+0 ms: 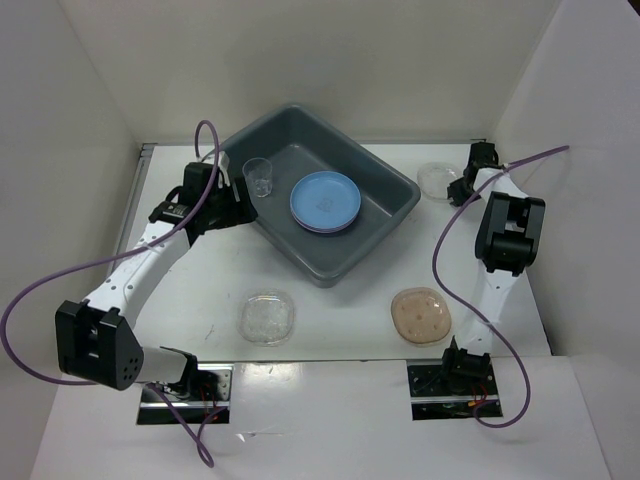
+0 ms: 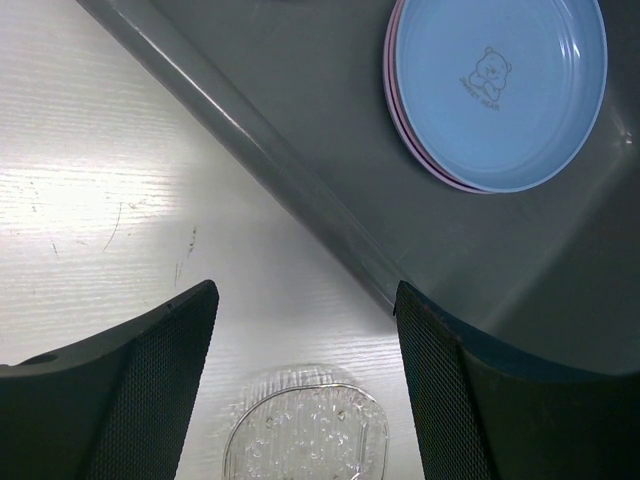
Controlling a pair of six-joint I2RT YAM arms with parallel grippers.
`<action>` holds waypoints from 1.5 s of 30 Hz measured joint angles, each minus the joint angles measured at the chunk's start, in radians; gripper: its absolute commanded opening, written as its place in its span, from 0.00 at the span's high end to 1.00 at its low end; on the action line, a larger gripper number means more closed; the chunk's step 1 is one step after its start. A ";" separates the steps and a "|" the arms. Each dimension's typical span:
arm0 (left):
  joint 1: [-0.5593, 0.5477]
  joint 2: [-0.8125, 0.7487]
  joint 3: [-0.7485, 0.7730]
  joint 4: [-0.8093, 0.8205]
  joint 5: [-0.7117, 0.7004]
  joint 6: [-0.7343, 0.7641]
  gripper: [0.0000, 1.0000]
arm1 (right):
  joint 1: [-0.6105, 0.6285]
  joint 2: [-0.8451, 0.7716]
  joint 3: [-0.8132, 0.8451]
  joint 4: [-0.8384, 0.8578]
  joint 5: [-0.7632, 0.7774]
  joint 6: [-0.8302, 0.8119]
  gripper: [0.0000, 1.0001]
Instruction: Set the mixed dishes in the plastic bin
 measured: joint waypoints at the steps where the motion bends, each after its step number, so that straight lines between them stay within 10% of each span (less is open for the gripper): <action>1: 0.000 0.000 0.000 0.001 0.000 0.000 0.21 | 0.000 0.001 0.000 0.003 -0.001 0.003 0.83; 3: 0.000 0.000 0.000 0.001 0.000 0.000 0.21 | 0.000 0.003 0.003 0.006 -0.003 0.014 1.00; 20: 0.000 -0.001 0.000 0.002 0.000 0.000 0.21 | 0.224 -0.401 0.121 0.106 0.258 -0.013 1.00; 42: 0.000 -0.050 -0.051 0.009 0.027 -0.003 0.21 | 0.630 -0.050 0.161 -0.063 0.050 -0.234 1.00; 45: 0.000 -0.052 -0.051 0.010 0.029 -0.003 0.21 | 0.630 -0.040 0.164 -0.070 0.042 -0.235 0.55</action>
